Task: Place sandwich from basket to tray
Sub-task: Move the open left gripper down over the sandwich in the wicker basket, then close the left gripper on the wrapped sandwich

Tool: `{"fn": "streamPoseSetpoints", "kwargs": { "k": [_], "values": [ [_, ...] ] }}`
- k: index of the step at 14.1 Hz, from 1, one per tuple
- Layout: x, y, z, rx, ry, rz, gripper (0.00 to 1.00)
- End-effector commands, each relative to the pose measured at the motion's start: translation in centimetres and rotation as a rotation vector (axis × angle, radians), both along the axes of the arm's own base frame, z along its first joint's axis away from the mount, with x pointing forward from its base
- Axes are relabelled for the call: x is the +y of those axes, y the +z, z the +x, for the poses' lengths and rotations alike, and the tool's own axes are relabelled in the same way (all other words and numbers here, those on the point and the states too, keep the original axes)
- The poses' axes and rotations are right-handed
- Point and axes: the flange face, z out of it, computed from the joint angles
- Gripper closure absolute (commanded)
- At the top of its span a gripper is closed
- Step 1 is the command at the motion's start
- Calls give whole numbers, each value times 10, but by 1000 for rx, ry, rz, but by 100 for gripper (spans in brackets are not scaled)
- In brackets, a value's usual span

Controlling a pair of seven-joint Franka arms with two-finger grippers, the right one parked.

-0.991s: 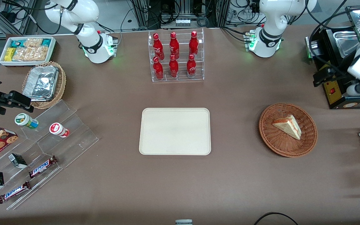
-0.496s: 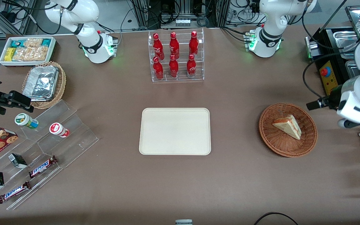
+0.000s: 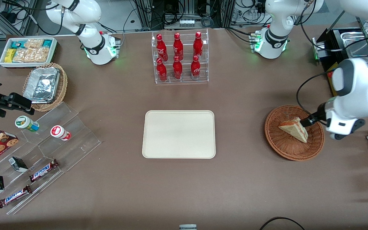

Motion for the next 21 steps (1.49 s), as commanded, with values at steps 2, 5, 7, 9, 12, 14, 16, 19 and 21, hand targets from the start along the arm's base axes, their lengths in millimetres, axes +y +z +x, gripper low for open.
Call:
{"fn": "streamPoseSetpoints", "kwargs": {
  "k": [2,5,7,9,12,14,16,19,21],
  "values": [
    [29,-45,-29,-78,101,-2,1],
    [31,-68,-25,-78,245,-80,1],
    [37,-67,-22,-82,373,-164,1],
    [34,-77,-23,-68,387,-174,1],
    [35,-83,-21,-76,389,-169,1],
    [32,-92,-21,-69,386,-165,1],
    [28,-109,-19,-69,378,-152,2],
    [29,-120,-17,-83,367,-138,20],
    [27,-114,-15,-90,325,-118,41]
  ]
}}
